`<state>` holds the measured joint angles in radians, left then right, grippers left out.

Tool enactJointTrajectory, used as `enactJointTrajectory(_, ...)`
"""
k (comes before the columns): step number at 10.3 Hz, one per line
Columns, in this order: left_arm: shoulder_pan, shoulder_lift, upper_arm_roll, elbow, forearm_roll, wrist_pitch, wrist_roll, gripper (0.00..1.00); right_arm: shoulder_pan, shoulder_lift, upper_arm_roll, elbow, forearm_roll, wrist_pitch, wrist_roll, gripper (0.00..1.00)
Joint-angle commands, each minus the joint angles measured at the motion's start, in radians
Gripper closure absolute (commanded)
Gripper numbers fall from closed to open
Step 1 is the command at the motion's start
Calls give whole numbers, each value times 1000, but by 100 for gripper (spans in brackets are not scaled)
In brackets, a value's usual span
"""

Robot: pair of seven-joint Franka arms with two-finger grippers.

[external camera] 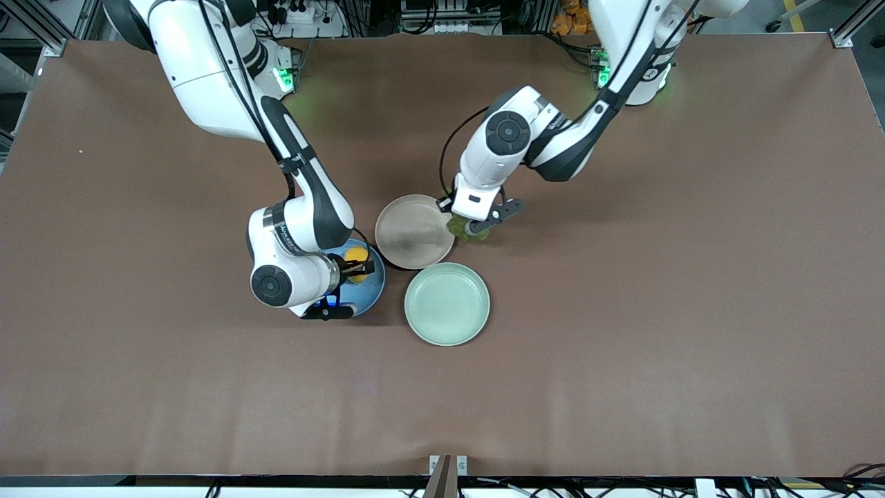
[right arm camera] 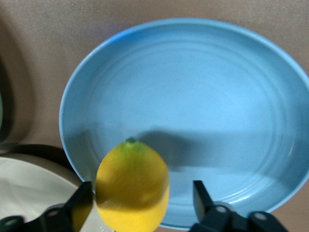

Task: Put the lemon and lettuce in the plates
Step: 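Release the lemon onto the blue plate while the left gripper releases lettuce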

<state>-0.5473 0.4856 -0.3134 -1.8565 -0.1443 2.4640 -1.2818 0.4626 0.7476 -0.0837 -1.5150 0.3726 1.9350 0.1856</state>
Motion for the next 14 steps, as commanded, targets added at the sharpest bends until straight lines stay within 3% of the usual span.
enactJointTrajectory(1,-57,66,7,61,-15,94,-121,100,-15,-7,-5,15,16,-5,-12,0)
enactJointTrajectory(3,-85,119,7,114,-5,96,-160,100,-28,-30,-25,44,2,-34,-11,0)
enactJointTrajectory(5,-85,137,7,132,30,104,-162,0,-42,-60,-45,96,-21,-143,-8,0)
enactJointTrajectory(8,-69,133,11,155,66,92,-146,0,-97,-210,-54,110,-190,-200,-14,0)
enactJointTrajectory(11,-23,59,17,189,266,-78,-72,0,-185,-370,-54,107,-231,-269,-87,0)
enactJointTrajectory(14,146,-43,-27,188,295,-236,164,0,-239,-509,-54,98,-254,-298,-212,0)
